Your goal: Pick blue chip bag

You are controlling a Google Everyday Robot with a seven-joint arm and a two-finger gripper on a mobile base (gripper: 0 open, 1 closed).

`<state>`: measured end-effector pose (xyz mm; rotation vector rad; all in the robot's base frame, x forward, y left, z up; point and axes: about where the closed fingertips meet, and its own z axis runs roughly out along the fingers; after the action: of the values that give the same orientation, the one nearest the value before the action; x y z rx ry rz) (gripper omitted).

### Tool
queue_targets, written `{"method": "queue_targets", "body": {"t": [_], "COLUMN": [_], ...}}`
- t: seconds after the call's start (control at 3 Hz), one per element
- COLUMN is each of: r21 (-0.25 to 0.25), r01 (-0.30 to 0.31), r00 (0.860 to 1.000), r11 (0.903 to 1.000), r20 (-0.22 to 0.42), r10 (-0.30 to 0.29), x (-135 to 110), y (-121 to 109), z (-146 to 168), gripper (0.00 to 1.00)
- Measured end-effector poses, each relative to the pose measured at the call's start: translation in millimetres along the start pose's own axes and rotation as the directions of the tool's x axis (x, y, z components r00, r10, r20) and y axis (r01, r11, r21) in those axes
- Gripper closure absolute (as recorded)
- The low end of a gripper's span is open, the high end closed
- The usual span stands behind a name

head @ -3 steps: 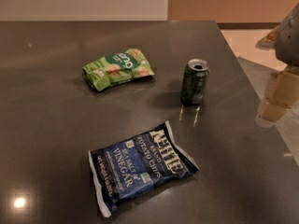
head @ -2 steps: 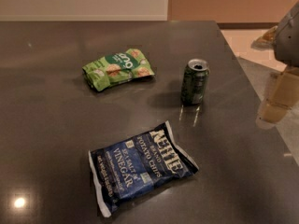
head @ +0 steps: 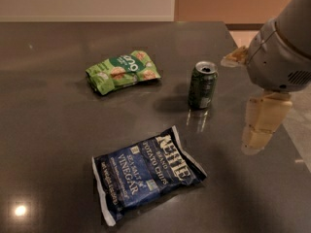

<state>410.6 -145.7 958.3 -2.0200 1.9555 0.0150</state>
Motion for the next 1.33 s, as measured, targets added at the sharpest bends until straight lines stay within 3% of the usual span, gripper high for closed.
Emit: {"method": "queue_targets", "body": {"t": [0.33, 0.67, 1.33], "r21": [-0.044, -0.091, -0.161], "r01": [0.102, 0.178, 0.274], "r00": [0.995, 0.984, 0.961], "r11": [0.9938, 0.9798, 0.9481], "r20": [0.01, 0.028, 0.075], "r10": [-0.102, -0.177, -0.265], "x": [-31, -55, -81], "y": [16, 34, 65], "z": [25, 47, 85], "gripper": [0.0, 0.0, 0.0]}}
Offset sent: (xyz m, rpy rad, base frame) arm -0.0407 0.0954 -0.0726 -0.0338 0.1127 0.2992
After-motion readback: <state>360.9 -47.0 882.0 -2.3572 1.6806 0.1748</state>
